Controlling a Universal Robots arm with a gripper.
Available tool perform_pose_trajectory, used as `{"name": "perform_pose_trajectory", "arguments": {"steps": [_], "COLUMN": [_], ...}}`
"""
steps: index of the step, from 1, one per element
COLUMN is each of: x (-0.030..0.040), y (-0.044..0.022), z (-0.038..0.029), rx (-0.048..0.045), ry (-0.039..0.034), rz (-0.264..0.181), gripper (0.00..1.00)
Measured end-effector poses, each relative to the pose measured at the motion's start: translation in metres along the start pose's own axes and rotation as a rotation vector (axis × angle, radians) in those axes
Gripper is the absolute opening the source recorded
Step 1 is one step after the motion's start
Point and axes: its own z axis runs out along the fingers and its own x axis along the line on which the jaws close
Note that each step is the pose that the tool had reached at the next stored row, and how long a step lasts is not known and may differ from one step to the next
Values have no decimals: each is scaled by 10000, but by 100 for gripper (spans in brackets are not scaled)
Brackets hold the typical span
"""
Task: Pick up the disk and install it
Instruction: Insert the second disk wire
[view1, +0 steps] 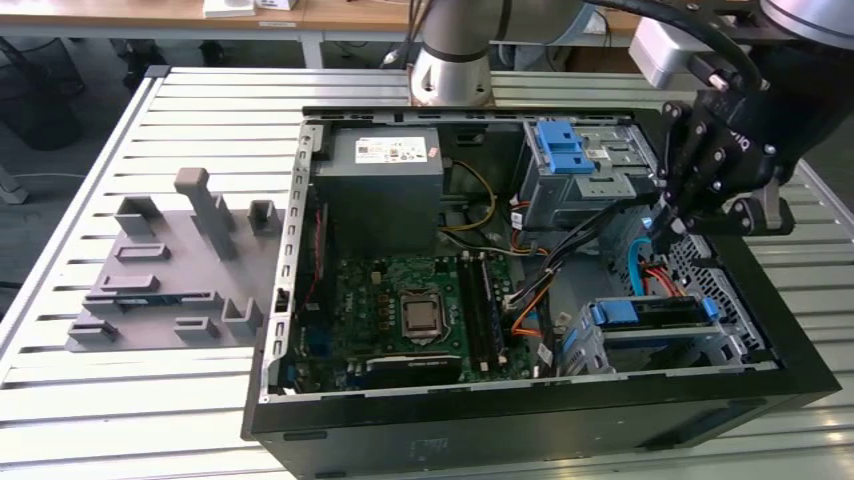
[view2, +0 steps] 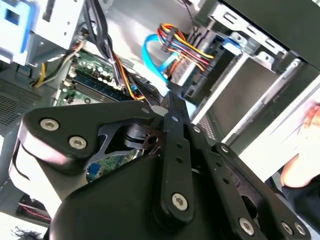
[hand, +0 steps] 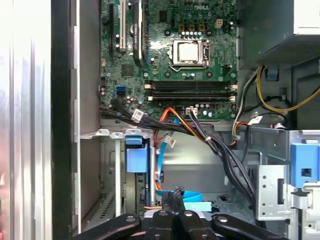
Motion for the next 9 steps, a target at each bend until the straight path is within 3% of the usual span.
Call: {"name": "perform_pose_trajectory", "arguments": {"steps": [4,6,9], "x": [-65,-70,-71], "y": [0,1,1], "z": [5,33,80], "rx": [1,2,3], "ry": [97,174,234], "rz": [-1,0,-1], "gripper": [11,11,11]}}
